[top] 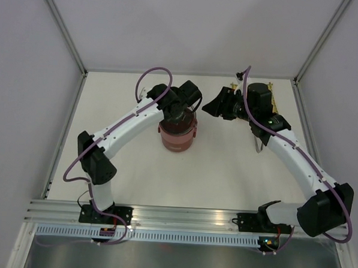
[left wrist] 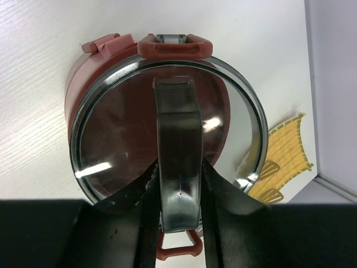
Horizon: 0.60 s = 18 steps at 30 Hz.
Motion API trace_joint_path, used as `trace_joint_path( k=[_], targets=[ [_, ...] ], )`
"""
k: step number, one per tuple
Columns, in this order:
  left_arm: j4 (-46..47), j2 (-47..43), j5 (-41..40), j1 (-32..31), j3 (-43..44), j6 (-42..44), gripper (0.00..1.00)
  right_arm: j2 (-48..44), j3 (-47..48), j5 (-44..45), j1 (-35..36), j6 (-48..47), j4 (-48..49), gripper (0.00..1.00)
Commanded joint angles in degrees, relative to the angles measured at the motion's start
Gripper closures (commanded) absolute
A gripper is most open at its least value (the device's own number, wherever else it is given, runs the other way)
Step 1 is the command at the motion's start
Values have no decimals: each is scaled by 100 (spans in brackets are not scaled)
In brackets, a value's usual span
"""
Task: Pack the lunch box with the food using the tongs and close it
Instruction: Close the box lid on the packing box.
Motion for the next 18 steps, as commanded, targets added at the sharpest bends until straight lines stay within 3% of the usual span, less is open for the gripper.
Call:
trace_joint_path(
  k=[1, 3, 5, 7, 17, 18],
  targets=[
    [-1188, 289, 16, 38, 79, -113, 98, 97, -82, 134, 37, -66, 95, 36],
    [-1188, 298, 60, 38, 88, -87, 96, 133, -108, 143, 46, -84, 103, 37],
    [-1188, 281, 25, 47, 88, -69, 84, 203, -126, 187, 46, -119, 103, 36],
    [-1188, 263, -37, 47, 70, -78, 66, 291, -100, 204, 46, -145, 103, 36],
    [-1180, 290, -774, 161, 702, 291, 25, 607, 436, 582, 46, -391, -449, 36],
    [-1119, 168, -845, 239, 799, 518, 18, 668, 532, 608, 46, -400, -729, 36]
  ],
)
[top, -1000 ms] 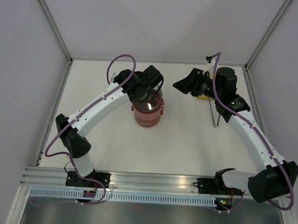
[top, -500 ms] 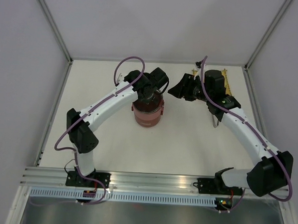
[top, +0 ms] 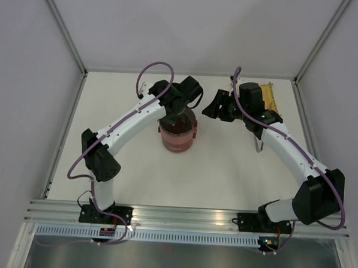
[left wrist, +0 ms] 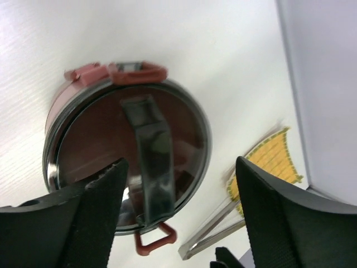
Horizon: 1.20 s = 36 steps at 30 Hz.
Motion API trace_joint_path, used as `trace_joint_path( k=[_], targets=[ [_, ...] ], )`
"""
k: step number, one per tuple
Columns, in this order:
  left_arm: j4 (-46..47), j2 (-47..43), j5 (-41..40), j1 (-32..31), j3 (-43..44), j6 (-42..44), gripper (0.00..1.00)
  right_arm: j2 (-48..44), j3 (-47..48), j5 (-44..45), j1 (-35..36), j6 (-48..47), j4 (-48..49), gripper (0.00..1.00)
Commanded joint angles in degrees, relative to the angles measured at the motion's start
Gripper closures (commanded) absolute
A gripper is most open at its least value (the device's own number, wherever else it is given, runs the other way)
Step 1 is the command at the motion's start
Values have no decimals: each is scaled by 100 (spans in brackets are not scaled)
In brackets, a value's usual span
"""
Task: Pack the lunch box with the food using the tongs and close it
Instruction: Close the box lid on the packing box, then close the fastener on the packing box.
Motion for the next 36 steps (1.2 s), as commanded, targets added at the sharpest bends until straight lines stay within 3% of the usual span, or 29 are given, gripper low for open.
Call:
trace_joint_path(
  k=[1, 4, 5, 6, 7, 8, 9, 10, 11, 14, 17, 19, 23, 30, 36],
  targets=[
    [-1033, -209, -615, 168, 432, 576, 15, 79, 611, 252, 22, -164, -506, 36],
    [-543, -813, -704, 439, 214, 1576, 7, -52, 657, 270, 13, -112, -805, 36],
    [-140, -1043, -748, 519, -240, 2119, 2, -114, 622, 261, 13, -77, -815, 36],
    [865, -1289, -722, 694, -549, 3500, 0, -254, 569, 261, 30, 28, -832, 36],
    [1414, -1917, -548, 783, -908, 4209, 0, -307, 508, 279, 83, 72, -832, 36],
    [2011, -2228, -303, 888, -1747, 5774, 0, -351, 507, 314, 135, 99, -928, 36],
    [2896, -2597, 187, 1037, -2217, 6703, 0, -334, 560, 497, 197, 108, -1042, 37],
    [3949, -3123, 1515, 1430, -2613, 7365, 1, -291, 725, 612, 345, 134, -1174, 37],
    [4264, -3345, 2059, 1643, -3174, 7711, 1, -238, 814, 700, 434, 134, -1297, 40],
    [4696, -3611, 3327, 2206, -3653, 8896, 2, -71, 1035, 1061, 803, 300, -1746, 43],
    [4654, -3349, 3643, 2242, -3637, 9592, 3, -97, 903, 1489, 1207, 677, -1729, 42],
    [4540, -3077, 3673, 2251, -3506, 9613, 5, -71, 885, 1763, 1453, 845, -1799, 41],
    [4522, -2496, 4015, 2304, -3251, 9718, 16, 131, 947, 2026, 1577, 987, -1887, 42],
    [4487, -2039, 4261, 2401, -2996, 10325, 21, 439, 1254, 2142, 1700, 934, -2019, 42],
    [4338, -1862, 4359, 2401, -2898, 10334, 42, 668, 1447, 2378, 1727, 873, -2080, 42]
  ],
)
